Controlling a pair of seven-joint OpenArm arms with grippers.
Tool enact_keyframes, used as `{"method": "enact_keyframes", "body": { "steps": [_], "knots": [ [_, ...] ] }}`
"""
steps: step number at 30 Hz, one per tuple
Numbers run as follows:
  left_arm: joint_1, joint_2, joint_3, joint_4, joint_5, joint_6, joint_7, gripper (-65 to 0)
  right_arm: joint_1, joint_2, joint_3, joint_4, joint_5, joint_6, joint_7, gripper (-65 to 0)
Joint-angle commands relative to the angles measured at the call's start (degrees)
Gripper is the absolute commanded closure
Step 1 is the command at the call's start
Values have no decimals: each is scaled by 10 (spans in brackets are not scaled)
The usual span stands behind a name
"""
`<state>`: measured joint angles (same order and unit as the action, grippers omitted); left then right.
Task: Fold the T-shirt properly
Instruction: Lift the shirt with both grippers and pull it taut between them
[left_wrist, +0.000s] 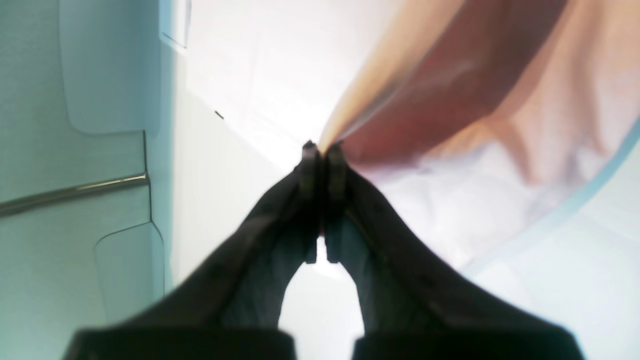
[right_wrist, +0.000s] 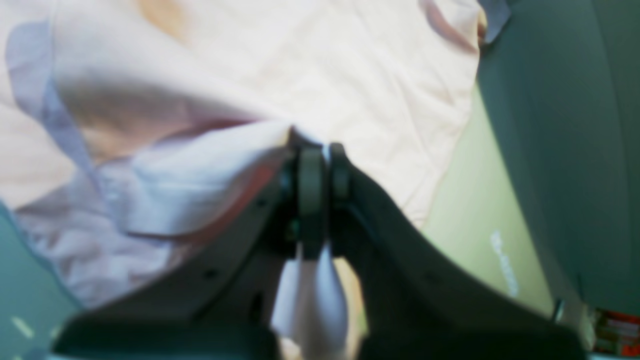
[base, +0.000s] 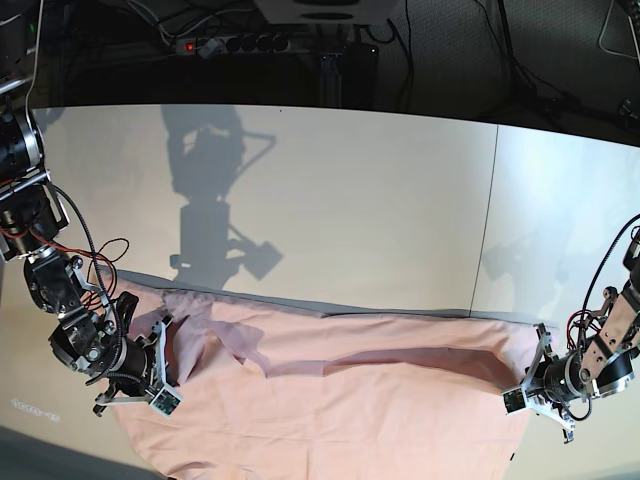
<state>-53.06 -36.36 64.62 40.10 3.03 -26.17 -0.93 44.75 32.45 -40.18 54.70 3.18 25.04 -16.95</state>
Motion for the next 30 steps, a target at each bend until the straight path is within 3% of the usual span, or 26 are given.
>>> {"method": "enact_keyframes", "body": {
  "steps": [1,8,11,14,15,17,19,22,24,30],
  "knots": [
    [-23,-6,-4,3,-2,15,-6,0,26,7,7,1,-2,40,16,0],
    [-23,-4,-4,-2,-3,17,-12,-18,39,1,7,-30,-17,40,30,0],
    [-23,4,-4,-19,-5,61,-12,-144,44,-11,7,-46,-17,39,35,0],
    [-24,12,-4,-31,-15,107,-1,-153,44,-17,7,-47,-17,38,42,0],
    [-24,14,-4,-33,-26,121,4,-153,44,-19,7,-48,-17,37,44,-29],
    [-25,18,-4,-33,-53,156,10,-153,44,-19,7,-48,-17,32,52,-258],
    [-26,21,-4,-33,-75,208,19,-153,44,-19,7,-51,-16,10,56,-395],
    [-30,21,-5,-33,-108,271,33,-153,44,-18,7,-52,13,-23,55,-409],
    [-33,21,-6,-33,-135,295,48,-151,43,-18,9,-52,36,-42,54,-409],
    [-32,21,-9,-29,-233,295,102,-138,41,-22,50,-52,116,-58,17,-407]
  ]
}}
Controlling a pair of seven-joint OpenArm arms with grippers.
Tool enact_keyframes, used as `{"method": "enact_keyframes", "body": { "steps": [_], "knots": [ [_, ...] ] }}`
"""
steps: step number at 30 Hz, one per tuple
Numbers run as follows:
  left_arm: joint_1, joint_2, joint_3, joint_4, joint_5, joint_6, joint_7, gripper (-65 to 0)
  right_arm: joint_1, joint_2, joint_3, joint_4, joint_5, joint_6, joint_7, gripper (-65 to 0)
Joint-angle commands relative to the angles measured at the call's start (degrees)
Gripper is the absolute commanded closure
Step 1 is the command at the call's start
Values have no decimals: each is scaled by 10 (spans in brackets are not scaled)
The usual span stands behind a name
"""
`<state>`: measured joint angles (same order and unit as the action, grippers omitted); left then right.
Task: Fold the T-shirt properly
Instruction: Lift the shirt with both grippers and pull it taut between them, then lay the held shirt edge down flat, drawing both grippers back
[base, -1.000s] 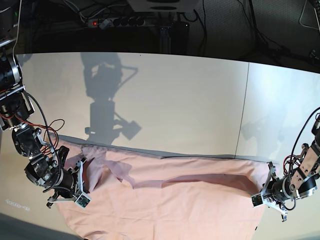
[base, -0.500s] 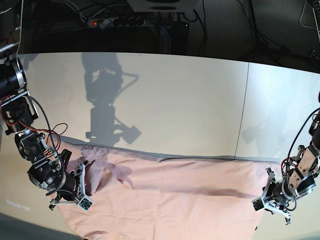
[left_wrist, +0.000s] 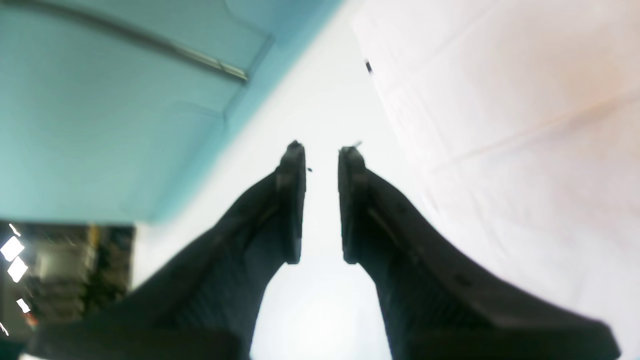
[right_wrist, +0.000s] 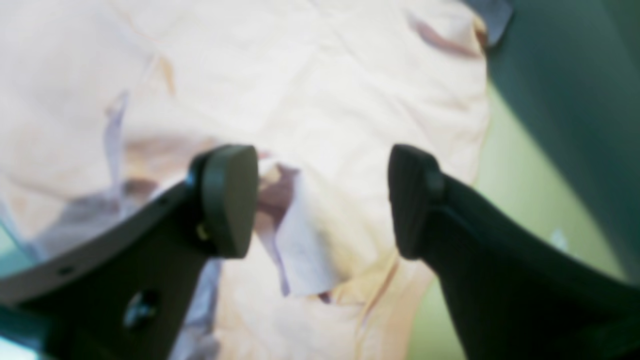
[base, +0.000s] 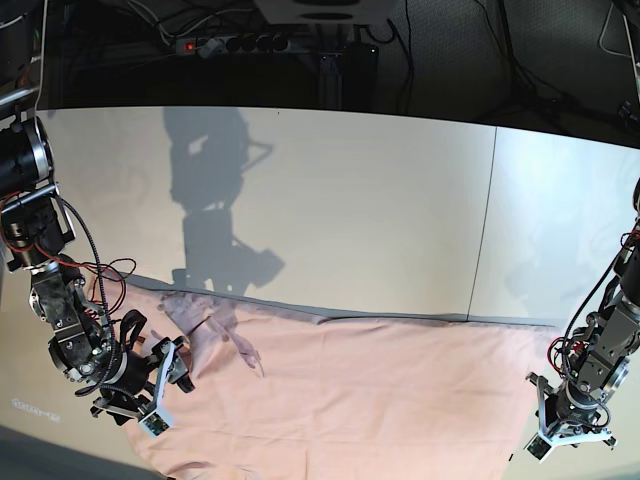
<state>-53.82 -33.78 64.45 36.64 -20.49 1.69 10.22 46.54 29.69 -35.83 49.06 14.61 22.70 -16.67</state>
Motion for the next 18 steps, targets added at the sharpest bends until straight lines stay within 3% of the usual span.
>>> {"method": "enact_keyframes", "body": {
  "steps": [1,3,4,7,12,18],
  "knots": [
    [-23,-5,-13,5,-13,15,-2,-114,23,5,20,5,22,-35,4,-407],
    [-16,-5,-40,5,-42,14,8,-79,20,1,51,3,55,-35,-25,-377],
    [-10,-5,-59,5,-57,12,9,-58,18,-2,68,1,68,-35,-40,-320],
    [10,3,-127,5,-99,7,17,-23,12,-14,112,-12,88,-37,-72,0],
    [36,30,-198,5,-137,-72,37,0,3,-36,155,-66,83,-37,-69,0],
    [48,63,-199,0,-141,-74,119,0,-35,-41,194,-113,83,-36,-63,0]
  ]
}}
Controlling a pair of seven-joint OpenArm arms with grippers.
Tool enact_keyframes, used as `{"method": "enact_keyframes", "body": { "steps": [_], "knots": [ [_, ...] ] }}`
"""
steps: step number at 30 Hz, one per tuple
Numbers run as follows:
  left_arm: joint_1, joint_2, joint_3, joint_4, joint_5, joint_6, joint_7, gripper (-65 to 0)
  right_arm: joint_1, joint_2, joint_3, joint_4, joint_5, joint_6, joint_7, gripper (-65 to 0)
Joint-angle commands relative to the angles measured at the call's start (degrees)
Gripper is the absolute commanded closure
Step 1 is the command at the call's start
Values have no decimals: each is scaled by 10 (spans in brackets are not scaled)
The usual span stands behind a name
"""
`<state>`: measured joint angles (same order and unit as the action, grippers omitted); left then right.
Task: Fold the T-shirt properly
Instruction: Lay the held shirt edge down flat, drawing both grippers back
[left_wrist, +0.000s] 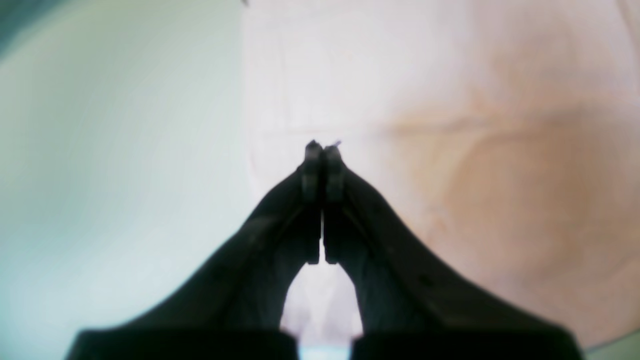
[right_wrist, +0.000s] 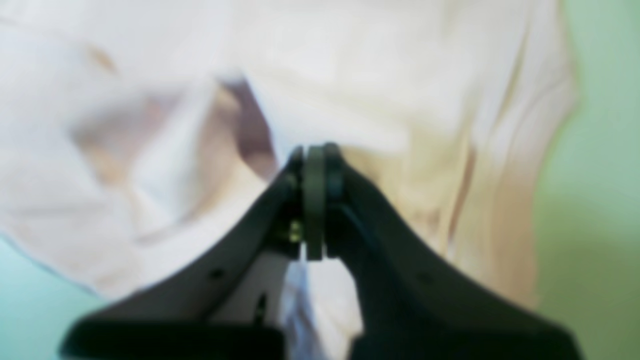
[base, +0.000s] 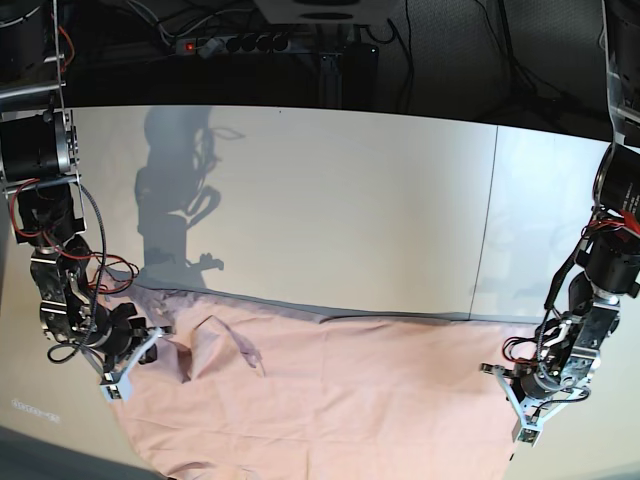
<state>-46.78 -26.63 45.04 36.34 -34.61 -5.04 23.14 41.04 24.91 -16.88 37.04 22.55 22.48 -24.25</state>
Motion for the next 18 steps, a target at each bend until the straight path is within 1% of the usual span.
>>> {"method": "enact_keyframes", "body": {
  "steps": [1,2,5,7,10,13,18],
  "knots": [
    [-23,-4,-5,-1,-6,-9,12,0,12,7,8,4,4,-34,13,0],
    [-23,-1,-5,-5,-13,-13,32,0,4,7,12,3,4,-34,13,0],
    [-23,9,-5,-19,-20,-55,99,0,-18,6,16,3,4,-34,13,0],
    [-23,18,-5,-29,-20,-70,141,0,-31,6,16,3,4,-34,13,0],
    [-23,30,-5,-46,-20,-98,148,0,-43,6,16,3,4,-34,13,0],
    [-23,37,-5,-61,-20,-98,148,0,-49,6,16,3,4,-33,9,0],
    [-22,36,-5,-81,-20,-98,148,0,-54,6,16,3,4,-32,-1,0]
  ]
}}
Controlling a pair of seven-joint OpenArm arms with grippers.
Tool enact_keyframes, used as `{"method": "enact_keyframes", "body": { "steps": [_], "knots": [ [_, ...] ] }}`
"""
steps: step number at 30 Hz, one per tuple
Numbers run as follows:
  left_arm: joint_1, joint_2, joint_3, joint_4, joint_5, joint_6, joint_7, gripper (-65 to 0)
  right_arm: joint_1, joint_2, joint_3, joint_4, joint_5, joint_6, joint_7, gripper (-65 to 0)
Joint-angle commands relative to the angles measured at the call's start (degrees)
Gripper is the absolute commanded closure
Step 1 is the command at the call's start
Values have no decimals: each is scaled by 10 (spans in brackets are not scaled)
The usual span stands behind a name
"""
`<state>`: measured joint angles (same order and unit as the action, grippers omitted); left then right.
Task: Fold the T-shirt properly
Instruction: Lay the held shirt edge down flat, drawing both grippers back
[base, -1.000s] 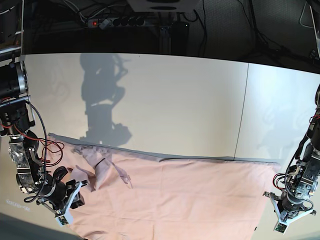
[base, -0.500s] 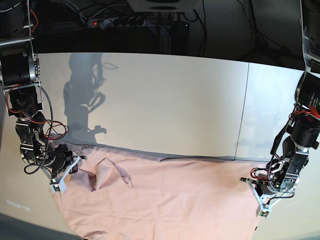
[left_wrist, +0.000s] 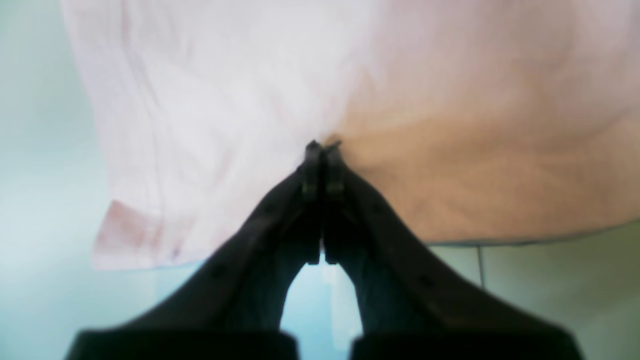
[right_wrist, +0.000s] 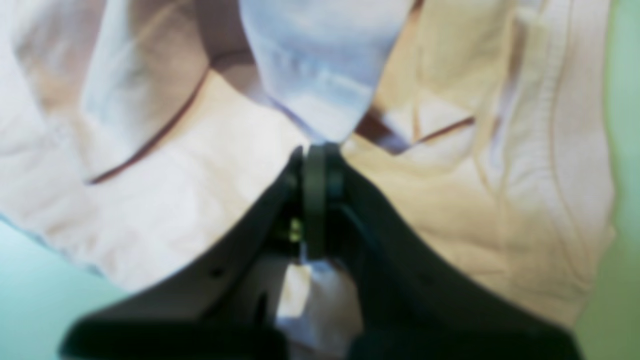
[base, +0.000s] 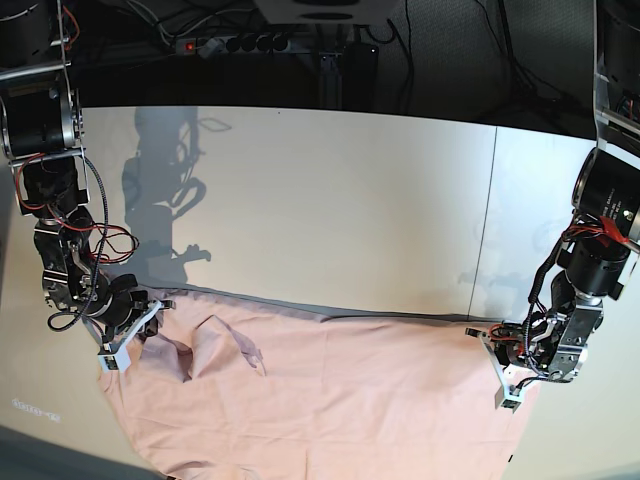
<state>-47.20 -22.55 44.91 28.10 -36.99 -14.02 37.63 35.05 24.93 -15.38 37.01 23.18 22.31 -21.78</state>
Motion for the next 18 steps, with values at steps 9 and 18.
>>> {"method": "enact_keyframes", "body": {
  "steps": [9,18],
  "knots": [
    [2,-23,-3,21,5,-39,43,0,3,7,7,18,-2,-30,-98,0],
    [109,-90,-3,176,5,-21,48,0,-42,10,83,91,-2,-28,-172,0]
  ]
}}
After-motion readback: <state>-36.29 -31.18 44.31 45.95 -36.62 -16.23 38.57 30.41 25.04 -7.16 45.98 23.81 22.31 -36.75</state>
